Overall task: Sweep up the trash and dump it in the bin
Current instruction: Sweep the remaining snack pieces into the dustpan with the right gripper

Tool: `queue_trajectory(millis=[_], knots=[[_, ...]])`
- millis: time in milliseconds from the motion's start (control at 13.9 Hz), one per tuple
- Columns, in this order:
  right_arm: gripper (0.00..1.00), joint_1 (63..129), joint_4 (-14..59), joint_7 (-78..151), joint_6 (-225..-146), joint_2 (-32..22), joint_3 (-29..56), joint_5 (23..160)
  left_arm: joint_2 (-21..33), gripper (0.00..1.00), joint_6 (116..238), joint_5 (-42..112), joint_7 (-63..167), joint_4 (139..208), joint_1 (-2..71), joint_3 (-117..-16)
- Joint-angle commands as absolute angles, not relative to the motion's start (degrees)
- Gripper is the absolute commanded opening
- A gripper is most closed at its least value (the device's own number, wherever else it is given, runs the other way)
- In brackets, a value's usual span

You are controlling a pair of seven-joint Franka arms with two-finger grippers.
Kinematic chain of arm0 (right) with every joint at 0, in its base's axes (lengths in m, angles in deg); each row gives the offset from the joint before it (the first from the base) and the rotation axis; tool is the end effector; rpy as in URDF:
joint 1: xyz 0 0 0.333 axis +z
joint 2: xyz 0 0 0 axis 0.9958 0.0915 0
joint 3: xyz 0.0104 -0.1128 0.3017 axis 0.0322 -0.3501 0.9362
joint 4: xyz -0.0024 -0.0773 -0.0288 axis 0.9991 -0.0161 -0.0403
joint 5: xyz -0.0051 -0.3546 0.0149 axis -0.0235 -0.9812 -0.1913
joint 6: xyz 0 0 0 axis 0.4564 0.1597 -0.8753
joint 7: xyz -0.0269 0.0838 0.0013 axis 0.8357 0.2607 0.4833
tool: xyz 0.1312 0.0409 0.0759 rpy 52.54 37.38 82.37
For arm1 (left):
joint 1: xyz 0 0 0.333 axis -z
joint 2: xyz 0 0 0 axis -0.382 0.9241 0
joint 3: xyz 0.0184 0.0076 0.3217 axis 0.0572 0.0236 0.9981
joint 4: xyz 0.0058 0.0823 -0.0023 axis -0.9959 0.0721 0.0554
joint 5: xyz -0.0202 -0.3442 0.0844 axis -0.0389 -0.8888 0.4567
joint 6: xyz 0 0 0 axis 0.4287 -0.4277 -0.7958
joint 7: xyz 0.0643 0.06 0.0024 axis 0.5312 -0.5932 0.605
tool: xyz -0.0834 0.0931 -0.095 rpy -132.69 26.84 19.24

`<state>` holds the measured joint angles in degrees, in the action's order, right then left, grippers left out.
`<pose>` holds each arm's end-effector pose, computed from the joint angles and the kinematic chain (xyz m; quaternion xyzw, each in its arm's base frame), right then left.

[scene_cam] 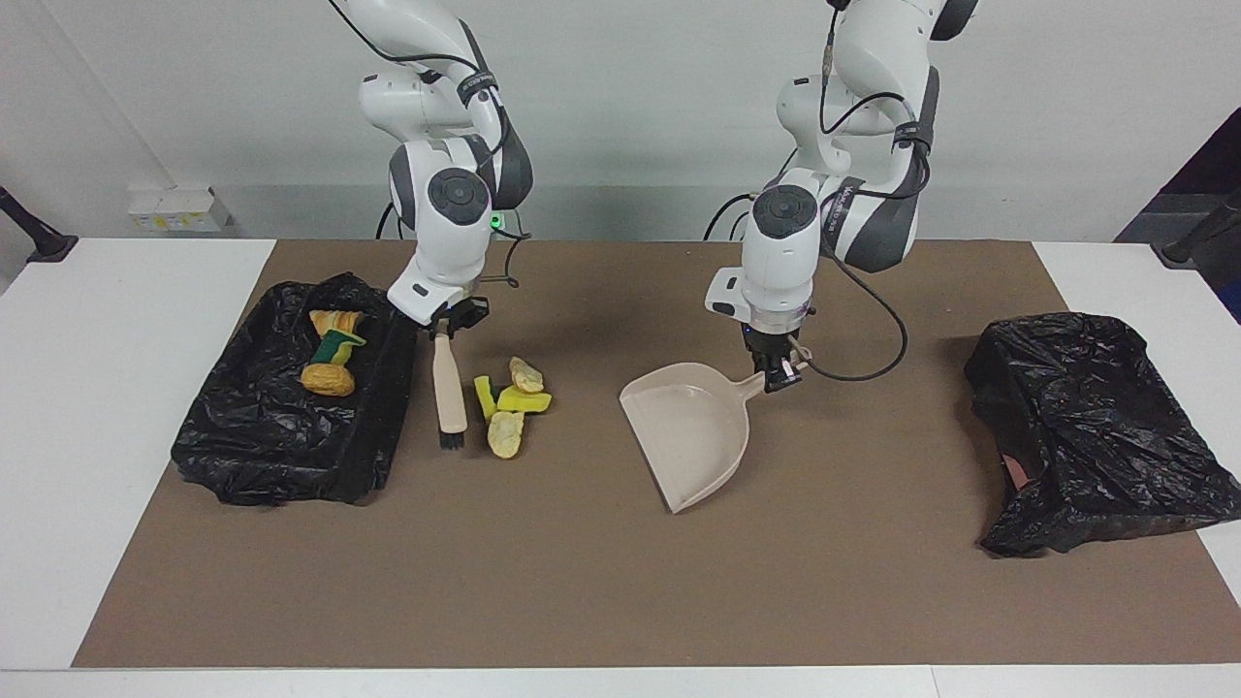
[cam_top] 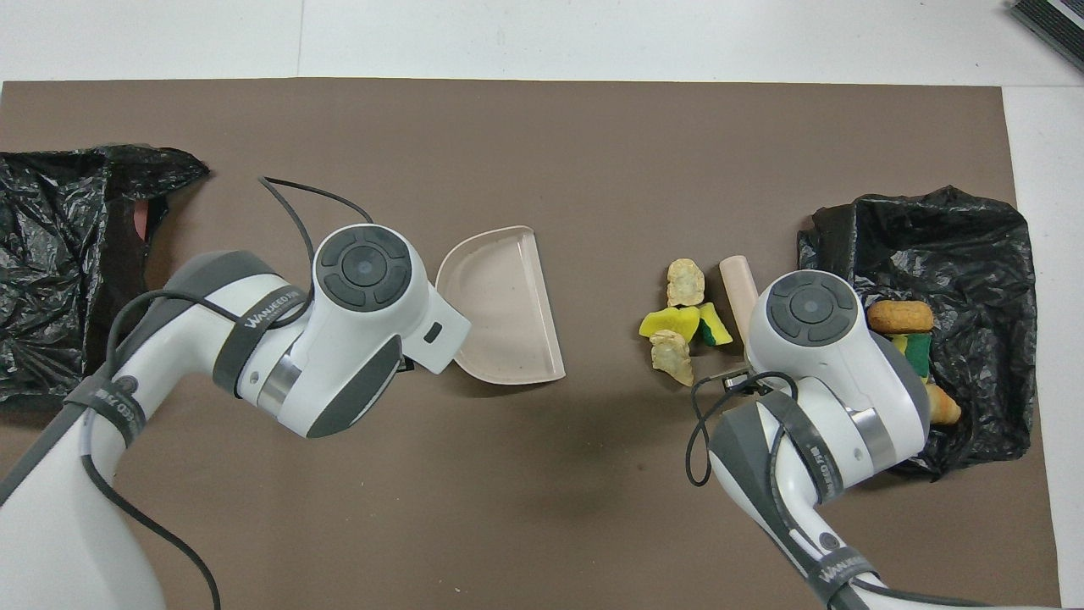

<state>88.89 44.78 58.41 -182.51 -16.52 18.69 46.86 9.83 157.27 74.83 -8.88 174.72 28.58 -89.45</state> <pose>0.4581 0.1066 0.3213 0.9829 0.0873 -0.1022 0.1259 0.4942 -0.2716 0.3534 -0.7375 0.6719 0.0353 0.0577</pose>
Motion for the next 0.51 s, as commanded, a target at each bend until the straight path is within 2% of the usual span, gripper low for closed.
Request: queue_trajectory(millis=[0, 433], knots=[[0.0, 89.5, 45.19, 60.59, -183.9, -15.05, 19.24, 51.15, 5.95, 0.0, 162.31, 75.17, -9.66, 181.25, 29.49, -90.43], [0.0, 90.46, 44.31, 63.23, -187.06, -11.19, 26.08, 60.82, 4.71, 0.0, 161.97, 75.09, -8.34, 183.9, 29.32, -90.95]])
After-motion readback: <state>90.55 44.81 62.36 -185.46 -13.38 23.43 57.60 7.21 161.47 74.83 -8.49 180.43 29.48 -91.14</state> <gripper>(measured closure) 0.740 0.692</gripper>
